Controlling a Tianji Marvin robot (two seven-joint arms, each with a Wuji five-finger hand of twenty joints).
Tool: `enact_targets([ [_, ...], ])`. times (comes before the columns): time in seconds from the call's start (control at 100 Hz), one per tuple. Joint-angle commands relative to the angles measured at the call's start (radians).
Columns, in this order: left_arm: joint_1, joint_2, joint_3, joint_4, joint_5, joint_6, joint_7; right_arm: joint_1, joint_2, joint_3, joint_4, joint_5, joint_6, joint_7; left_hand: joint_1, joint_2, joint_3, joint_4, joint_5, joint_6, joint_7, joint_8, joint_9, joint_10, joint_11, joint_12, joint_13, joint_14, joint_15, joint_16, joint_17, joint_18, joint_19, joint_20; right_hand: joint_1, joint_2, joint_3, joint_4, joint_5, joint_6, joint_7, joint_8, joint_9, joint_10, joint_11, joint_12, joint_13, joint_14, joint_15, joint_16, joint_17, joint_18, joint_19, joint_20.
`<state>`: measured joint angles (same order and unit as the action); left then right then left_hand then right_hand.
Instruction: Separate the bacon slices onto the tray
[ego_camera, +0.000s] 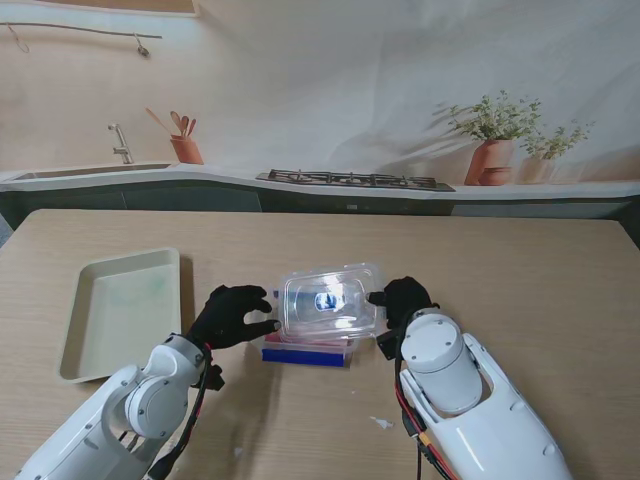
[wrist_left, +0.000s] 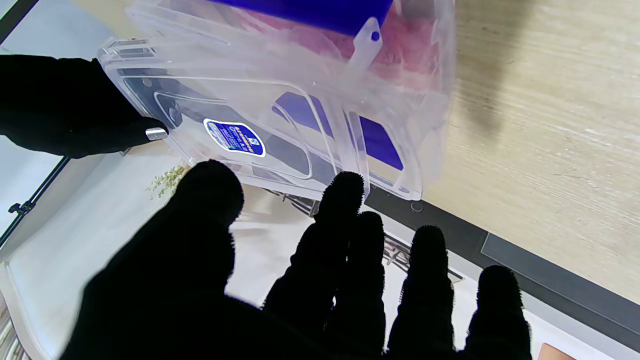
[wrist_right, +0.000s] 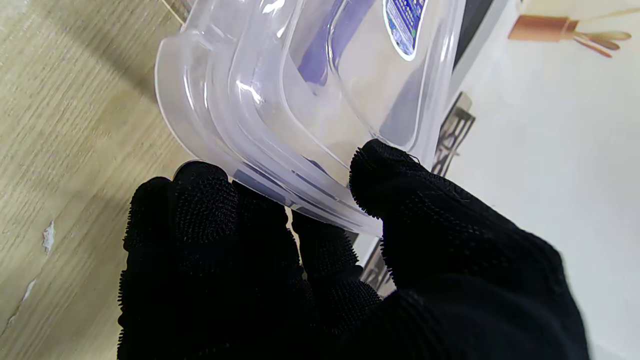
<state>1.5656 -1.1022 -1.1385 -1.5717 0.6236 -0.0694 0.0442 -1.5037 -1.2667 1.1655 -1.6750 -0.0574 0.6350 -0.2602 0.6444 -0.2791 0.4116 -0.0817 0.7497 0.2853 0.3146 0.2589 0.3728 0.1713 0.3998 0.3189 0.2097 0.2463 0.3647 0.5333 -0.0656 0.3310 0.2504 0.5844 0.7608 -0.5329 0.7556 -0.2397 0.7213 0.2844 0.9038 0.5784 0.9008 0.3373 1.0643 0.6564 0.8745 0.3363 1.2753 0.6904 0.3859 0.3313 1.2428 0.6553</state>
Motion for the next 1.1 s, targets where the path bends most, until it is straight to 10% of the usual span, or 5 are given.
enact_targets([
  [0.0, 0.009, -0.007, -0.005, -0.009, -0.007, -0.002, 0.001, -0.011, -0.014, 0.007, 0.0, 0.009, -0.005, -0.008, -0.033, 0.018, -0.024, 0.031, -0.03, -0.006, -0.02, -0.011, -0.03, -0.006, 0.0, 0.0, -0.033, -0.014, -0.007, -0.013, -0.001, 0.012, -0.041, 0.025, 0.128, 0.036, 0.164, 0.03, 0.046, -0.115, 0.066, 0.018, 0.048, 0.011, 0.056, 0.019, 0.052, 0.03, 0.02, 0.016, 0.016, -0.005, 0.077, 0.021],
  [1.09, 0.032, -0.016, -0.033, -0.017, -0.035, -0.024, 0.038, -0.151, -0.015, 0.241, -0.168, 0.189, -0.125, -0.065, -0.044, 0.076, -0.139, 0.041, -0.072, 0.014, -0.073, -0.028, -0.07, 0.002, -0.017, -0.003, -0.065, -0.02, -0.045, -0.017, -0.015, 0.007, -0.077, 0.088, 0.123, 0.046, 0.184, 0.028, 0.035, -0.089, 0.065, 0.058, 0.054, 0.017, 0.063, 0.048, 0.085, 0.024, 0.029, 0.051, 0.053, 0.018, 0.083, 0.038],
])
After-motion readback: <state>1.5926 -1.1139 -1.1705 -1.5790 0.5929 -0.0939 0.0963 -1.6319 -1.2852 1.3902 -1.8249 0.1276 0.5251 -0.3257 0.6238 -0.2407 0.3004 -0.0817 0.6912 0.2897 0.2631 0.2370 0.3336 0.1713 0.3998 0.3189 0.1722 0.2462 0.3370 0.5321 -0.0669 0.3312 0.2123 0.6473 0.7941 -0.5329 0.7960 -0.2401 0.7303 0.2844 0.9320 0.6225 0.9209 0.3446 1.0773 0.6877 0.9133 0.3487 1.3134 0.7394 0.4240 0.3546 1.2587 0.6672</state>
